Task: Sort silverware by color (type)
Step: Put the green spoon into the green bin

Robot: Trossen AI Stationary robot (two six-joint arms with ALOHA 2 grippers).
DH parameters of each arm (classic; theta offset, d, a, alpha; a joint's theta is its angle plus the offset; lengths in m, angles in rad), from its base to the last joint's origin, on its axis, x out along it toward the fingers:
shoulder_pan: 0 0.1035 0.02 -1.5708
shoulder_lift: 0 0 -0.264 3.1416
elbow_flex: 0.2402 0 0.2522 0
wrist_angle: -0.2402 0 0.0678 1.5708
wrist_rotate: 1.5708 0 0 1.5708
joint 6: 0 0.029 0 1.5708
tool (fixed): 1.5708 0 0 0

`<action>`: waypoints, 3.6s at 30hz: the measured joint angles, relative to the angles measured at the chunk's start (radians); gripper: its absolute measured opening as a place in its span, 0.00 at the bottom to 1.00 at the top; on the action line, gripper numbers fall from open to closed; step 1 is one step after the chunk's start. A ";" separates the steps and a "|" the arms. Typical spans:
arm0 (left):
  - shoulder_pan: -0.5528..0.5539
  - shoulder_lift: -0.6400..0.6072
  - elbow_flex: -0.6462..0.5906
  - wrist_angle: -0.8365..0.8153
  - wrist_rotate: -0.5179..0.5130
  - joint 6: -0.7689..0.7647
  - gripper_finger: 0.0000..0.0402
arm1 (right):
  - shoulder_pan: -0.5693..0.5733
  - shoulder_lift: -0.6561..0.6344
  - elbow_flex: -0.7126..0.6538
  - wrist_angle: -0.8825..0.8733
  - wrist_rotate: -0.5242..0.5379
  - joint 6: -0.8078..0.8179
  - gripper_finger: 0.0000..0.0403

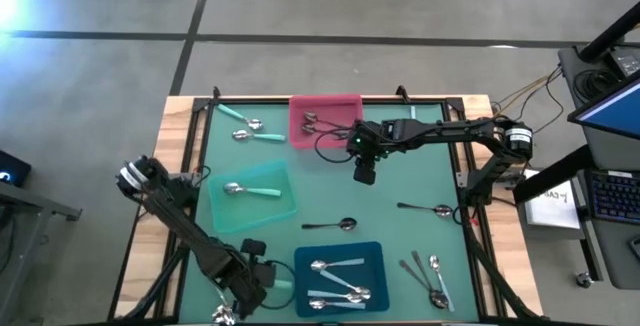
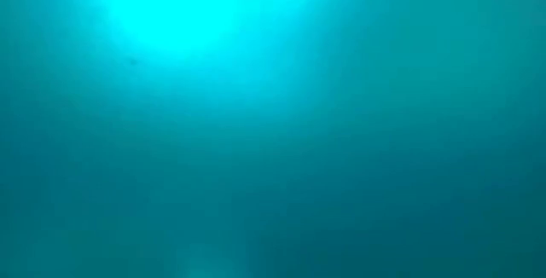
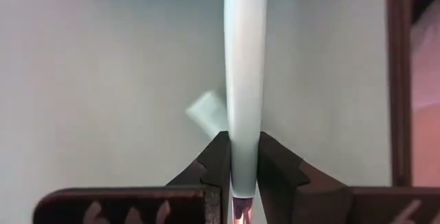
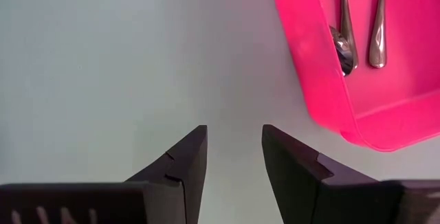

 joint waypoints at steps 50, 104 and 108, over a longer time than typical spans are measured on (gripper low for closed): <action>0.281 -0.463 -0.197 -0.077 -0.110 0.036 0.32 | 0.000 0.000 0.000 0.018 0.000 0.000 0.33; 0.031 -0.029 -0.209 0.281 0.181 -0.372 0.29 | 0.000 0.000 0.000 0.018 0.000 0.000 0.33; 0.030 -0.013 -0.208 0.282 0.177 -0.367 0.29 | 0.000 0.000 0.000 0.018 0.000 0.000 0.33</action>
